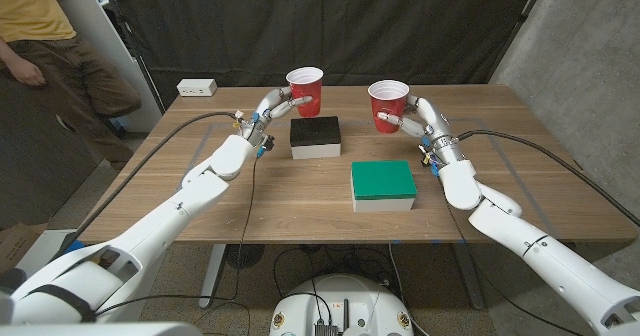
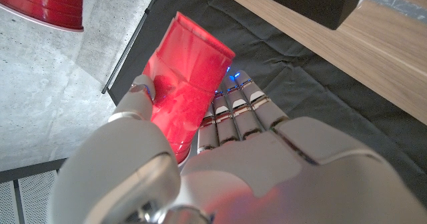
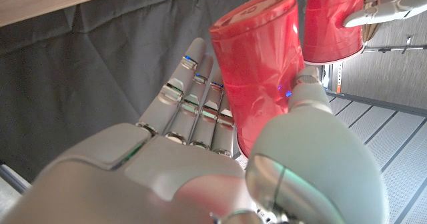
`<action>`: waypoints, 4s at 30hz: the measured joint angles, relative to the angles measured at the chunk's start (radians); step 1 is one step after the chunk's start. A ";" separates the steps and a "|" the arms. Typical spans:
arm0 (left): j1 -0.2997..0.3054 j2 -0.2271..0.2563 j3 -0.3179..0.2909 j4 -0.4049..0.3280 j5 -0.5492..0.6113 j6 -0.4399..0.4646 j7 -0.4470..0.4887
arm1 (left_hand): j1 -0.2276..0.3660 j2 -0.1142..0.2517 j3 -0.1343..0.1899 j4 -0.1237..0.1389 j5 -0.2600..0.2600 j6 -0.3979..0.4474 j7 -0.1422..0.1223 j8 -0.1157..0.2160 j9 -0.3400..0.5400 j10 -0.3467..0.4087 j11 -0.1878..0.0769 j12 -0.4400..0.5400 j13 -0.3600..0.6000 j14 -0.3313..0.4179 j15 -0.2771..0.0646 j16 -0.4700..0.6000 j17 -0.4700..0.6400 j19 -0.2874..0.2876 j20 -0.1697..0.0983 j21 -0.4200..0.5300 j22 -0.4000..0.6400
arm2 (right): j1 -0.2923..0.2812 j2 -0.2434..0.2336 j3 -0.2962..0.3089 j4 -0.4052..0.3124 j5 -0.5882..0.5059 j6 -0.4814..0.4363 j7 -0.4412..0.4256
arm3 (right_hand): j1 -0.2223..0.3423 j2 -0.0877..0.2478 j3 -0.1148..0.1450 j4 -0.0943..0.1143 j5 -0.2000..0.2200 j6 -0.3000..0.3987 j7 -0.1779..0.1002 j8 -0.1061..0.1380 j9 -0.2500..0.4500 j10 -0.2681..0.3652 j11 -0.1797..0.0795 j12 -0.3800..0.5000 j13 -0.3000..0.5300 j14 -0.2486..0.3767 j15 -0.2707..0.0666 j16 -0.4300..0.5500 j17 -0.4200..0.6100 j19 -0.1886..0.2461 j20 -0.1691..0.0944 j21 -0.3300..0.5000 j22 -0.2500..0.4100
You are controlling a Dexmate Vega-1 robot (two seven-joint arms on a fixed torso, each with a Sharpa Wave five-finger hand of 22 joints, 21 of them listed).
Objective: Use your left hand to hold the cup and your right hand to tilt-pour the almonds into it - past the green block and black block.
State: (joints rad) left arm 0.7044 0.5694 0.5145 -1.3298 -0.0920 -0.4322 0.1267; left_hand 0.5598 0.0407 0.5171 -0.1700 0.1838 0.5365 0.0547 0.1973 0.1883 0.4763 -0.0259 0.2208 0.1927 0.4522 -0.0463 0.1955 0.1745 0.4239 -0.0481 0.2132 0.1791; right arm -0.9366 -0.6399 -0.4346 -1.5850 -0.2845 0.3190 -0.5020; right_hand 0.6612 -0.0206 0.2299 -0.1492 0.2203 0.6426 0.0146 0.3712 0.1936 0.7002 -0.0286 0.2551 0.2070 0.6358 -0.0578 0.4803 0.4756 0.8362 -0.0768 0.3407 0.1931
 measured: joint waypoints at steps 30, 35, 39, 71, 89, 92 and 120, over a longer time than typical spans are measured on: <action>-0.003 -0.002 0.007 0.017 -0.003 -0.011 -0.003 | 0.004 0.004 0.000 0.000 0.000 0.003 -0.003 -0.001 0.000 0.008 -0.003 0.000 0.000 0.011 0.000 0.000 0.000 0.012 0.003 0.000 0.000 | 0.144 0.035 -0.078 0.125 0.015 0.018 0.012 | 0.004 0.004 0.001 0.001 -0.008 0.007 0.000 0.004 -0.001 0.023 -0.012 -0.004 0.004 0.012 -0.005 0.004 0.000 0.000 0.000 0.006 0.000; -0.006 0.000 0.013 0.017 -0.002 -0.011 -0.013 | 0.004 0.004 0.000 0.000 0.000 0.006 0.001 -0.001 0.000 0.013 0.002 0.000 0.000 0.013 -0.002 0.000 0.000 0.013 0.002 0.000 0.000 | 0.153 0.039 -0.087 0.126 0.011 0.018 0.015 | 0.004 0.004 0.001 0.001 -0.014 0.007 0.000 0.003 -0.001 0.027 -0.009 -0.004 0.005 0.012 -0.005 0.004 0.005 0.000 0.000 0.006 0.000; -0.009 0.000 0.017 0.017 0.001 -0.011 -0.019 | 0.004 0.004 0.000 0.000 0.000 0.006 0.001 -0.001 0.000 0.013 0.003 0.000 0.000 0.013 -0.002 0.000 0.000 0.013 0.002 0.000 0.000 | 0.161 0.041 -0.095 0.126 0.006 0.017 0.017 | 0.004 0.004 0.001 0.001 -0.015 0.007 0.000 0.003 -0.001 0.029 -0.007 -0.004 0.005 0.014 -0.004 0.004 0.005 0.000 0.000 0.006 0.000; -0.034 0.001 0.058 0.012 0.031 -0.012 -0.077 | 0.009 0.009 0.000 0.000 0.000 0.021 0.004 -0.001 0.000 0.024 0.003 0.000 0.000 0.027 0.002 0.000 0.000 0.014 0.004 0.000 0.000 | 0.220 0.063 -0.144 0.127 -0.045 -0.026 0.035 | 0.008 0.008 -0.003 0.005 -0.015 0.028 -0.003 0.005 -0.001 0.044 -0.011 -0.004 0.005 0.031 -0.003 0.008 0.004 0.014 0.004 0.019 0.005; -0.048 0.000 0.069 0.003 0.047 -0.014 -0.097 | 0.010 0.009 0.000 0.000 0.000 0.026 -0.001 -0.001 0.000 0.029 -0.003 0.000 0.005 0.032 -0.004 0.000 0.000 0.022 0.003 0.000 0.000 | 0.234 0.038 -0.157 0.079 -0.131 -0.085 0.002 | 0.008 0.008 -0.004 0.004 -0.023 0.043 -0.007 0.007 0.000 0.063 -0.013 -0.004 0.004 0.046 -0.010 0.012 0.004 0.025 0.000 0.026 0.005; -0.050 0.000 0.072 -0.001 0.049 -0.014 -0.101 | 0.012 0.012 0.000 0.000 0.000 0.026 -0.001 -0.001 0.000 0.035 0.002 0.000 0.005 0.032 -0.004 0.000 0.000 0.022 0.003 0.000 0.000 | 0.236 0.030 -0.159 0.070 -0.153 -0.098 -0.002 | 0.011 0.011 -0.004 0.004 -0.023 0.045 -0.009 0.007 0.000 0.063 -0.013 -0.004 0.004 0.046 -0.010 0.012 0.005 0.025 0.000 0.026 0.005; -0.052 0.011 0.083 -0.041 0.072 0.007 -0.120 | 0.013 0.013 0.010 -0.001 0.000 0.036 0.000 0.004 0.000 0.043 0.003 0.000 0.005 0.036 0.000 0.000 0.000 0.025 0.000 0.000 0.000 | 0.262 -0.052 -0.180 -0.028 -0.361 -0.220 -0.036 | 0.013 0.013 -0.005 0.003 -0.023 0.050 -0.014 0.007 -0.001 0.068 -0.018 -0.008 0.004 0.051 -0.005 0.012 0.004 0.030 -0.005 0.029 0.005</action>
State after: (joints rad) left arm 0.6523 0.5806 0.5972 -1.3706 -0.0205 -0.4257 0.0064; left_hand 0.5731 0.0540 0.5273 -0.1710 0.1837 0.5722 0.0550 0.2012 0.1887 0.5192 -0.0225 0.2208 0.1979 0.4879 -0.0464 0.1955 0.1745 0.4490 -0.0482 0.2132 0.1790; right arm -0.6746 -0.6914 -0.6147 -1.6129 -0.6451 0.0993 -0.5385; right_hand 0.6740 -0.0078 0.2246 -0.1464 0.1971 0.6927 0.0004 0.3783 0.1927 0.7681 -0.0464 0.2475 0.2113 0.6869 -0.0625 0.4924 0.4800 0.8665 -0.0823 0.3699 0.1977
